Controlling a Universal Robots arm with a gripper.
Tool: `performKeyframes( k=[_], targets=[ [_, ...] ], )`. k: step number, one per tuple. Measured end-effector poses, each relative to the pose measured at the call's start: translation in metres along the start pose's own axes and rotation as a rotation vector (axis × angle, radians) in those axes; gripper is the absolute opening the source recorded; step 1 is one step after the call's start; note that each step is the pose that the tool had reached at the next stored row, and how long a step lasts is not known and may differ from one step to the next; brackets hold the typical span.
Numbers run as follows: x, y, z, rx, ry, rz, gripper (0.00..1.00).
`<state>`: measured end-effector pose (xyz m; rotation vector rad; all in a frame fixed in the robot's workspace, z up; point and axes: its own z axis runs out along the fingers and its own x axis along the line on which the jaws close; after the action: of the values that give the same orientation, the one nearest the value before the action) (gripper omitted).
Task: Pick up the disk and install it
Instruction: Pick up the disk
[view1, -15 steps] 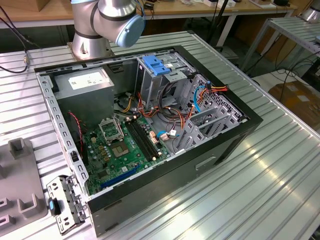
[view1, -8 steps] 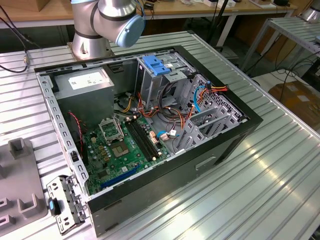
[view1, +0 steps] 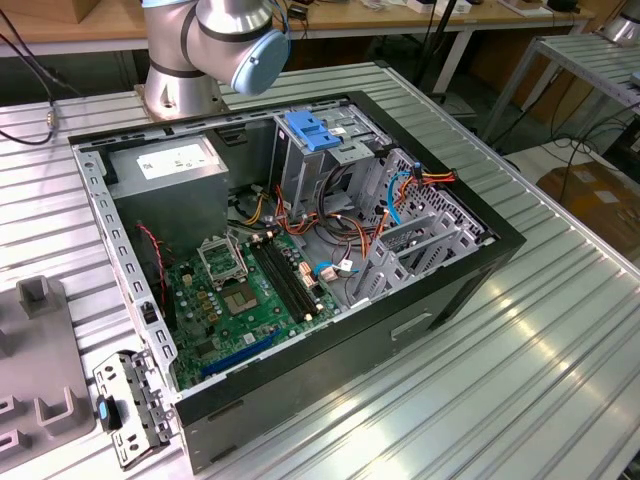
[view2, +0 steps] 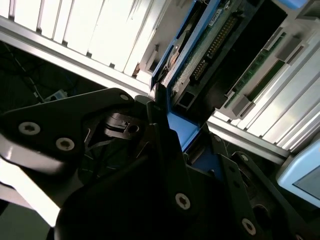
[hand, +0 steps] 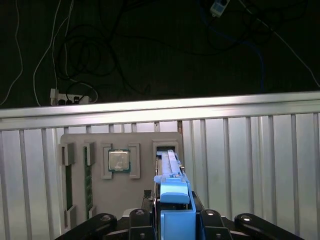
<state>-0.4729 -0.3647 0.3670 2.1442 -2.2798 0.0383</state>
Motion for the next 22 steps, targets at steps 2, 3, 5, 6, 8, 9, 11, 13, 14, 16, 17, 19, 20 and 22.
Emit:
performKeyframes(
  k=[2,3,5,6,8,9,11,13,14,16,17,19,20,22],
  targets=[
    [0.0000,0.0000,-0.0018,-0.0006,0.0001,0.000,0.37],
    [0.0001,0.0000,-0.0023,-0.0008,0.0000,0.000,0.37],
    [0.0001,0.0000,-0.0034,-0.0010,0.0000,0.000,0.37],
    [0.0001,0.0000,-0.0038,-0.0011,0.0000,0.000,0.37],
    [0.0001,0.0000,-0.0050,-0.0012,0.0000,0.000,0.37],
    [0.0001,0.0000,-0.0058,-0.0013,0.0000,0.000,0.37],
    [0.0002,-0.0001,-0.0071,-0.0015,0.0001,0.000,0.37],
    [0.0002,-0.0001,-0.0080,-0.0017,0.0001,0.000,0.37],
    [0.0002,-0.0001,-0.0084,-0.0016,0.0001,0.000,0.37],
    [0.0002,-0.0001,-0.0093,-0.0017,0.0001,0.000,0.37],
    [0.0002,-0.0001,-0.0097,-0.0018,0.0001,0.000,0.37],
    [0.0003,-0.0001,-0.0109,-0.0019,0.0001,0.000,0.37],
    [0.0003,-0.0001,-0.0116,-0.0020,0.0001,0.000,0.37],
    [0.0003,-0.0001,-0.0125,-0.0022,0.0001,0.000,0.37]
  ],
)
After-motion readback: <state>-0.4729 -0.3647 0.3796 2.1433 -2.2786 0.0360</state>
